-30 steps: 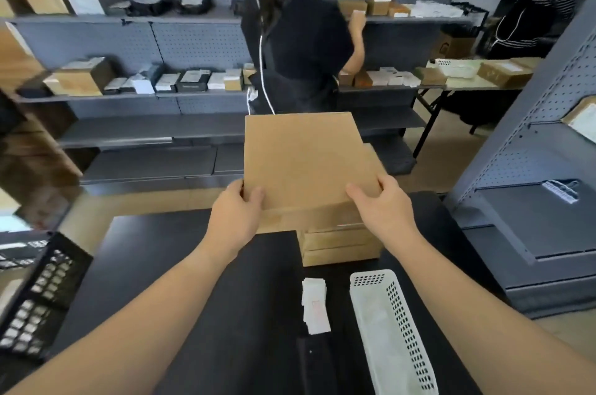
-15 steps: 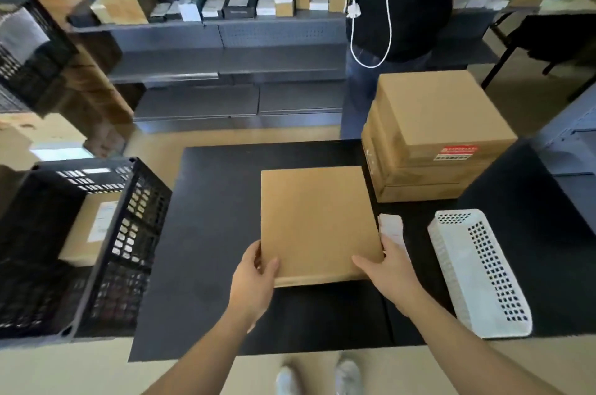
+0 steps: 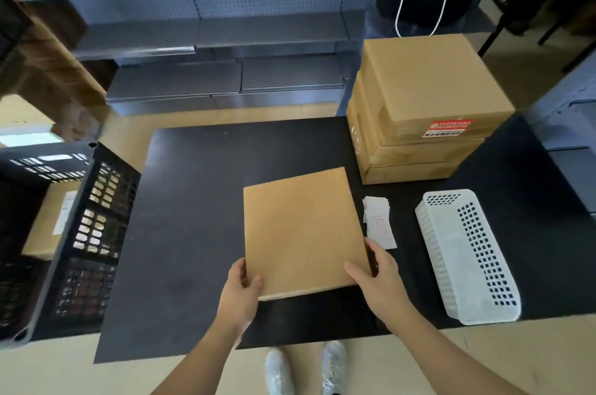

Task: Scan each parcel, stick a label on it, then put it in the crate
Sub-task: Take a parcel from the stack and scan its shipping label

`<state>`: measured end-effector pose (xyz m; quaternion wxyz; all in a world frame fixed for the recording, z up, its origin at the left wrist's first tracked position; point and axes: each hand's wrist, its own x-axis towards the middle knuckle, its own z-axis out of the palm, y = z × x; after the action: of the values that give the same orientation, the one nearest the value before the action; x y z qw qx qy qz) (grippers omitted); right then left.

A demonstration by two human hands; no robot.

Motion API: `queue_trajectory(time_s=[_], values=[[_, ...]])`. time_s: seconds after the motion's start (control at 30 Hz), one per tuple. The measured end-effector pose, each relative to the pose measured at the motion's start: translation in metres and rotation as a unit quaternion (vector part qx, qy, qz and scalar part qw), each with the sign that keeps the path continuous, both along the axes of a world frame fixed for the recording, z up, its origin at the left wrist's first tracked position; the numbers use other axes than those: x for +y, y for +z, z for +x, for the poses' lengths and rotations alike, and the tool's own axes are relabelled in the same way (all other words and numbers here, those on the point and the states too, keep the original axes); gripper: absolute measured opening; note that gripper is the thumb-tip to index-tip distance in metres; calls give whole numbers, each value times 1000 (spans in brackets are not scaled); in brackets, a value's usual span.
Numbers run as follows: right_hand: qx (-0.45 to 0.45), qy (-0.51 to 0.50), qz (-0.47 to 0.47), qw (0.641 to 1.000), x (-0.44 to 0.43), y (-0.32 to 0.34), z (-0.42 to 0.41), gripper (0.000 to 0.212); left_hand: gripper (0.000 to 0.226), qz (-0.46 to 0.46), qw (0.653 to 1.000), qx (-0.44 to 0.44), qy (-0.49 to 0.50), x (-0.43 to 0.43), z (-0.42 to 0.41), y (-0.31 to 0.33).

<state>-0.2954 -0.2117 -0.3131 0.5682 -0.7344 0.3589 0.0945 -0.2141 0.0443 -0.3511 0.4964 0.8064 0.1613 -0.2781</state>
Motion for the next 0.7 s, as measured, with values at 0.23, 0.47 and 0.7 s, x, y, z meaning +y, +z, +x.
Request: queue_trajectory(time_s=[0.23, 0.47, 0.7], values=[[-88, -37, 23, 995, 7, 71, -10, 66, 51, 67, 996, -1, -61, -23, 3, 35], [-119, 29, -54, 991, 47, 99, -17, 101, 77, -242, 965, -33, -98, -78, 7, 141], [-131, 22, 30, 991, 49, 81, -8, 43, 52, -238, 970, -22, -53, -8, 25, 131]])
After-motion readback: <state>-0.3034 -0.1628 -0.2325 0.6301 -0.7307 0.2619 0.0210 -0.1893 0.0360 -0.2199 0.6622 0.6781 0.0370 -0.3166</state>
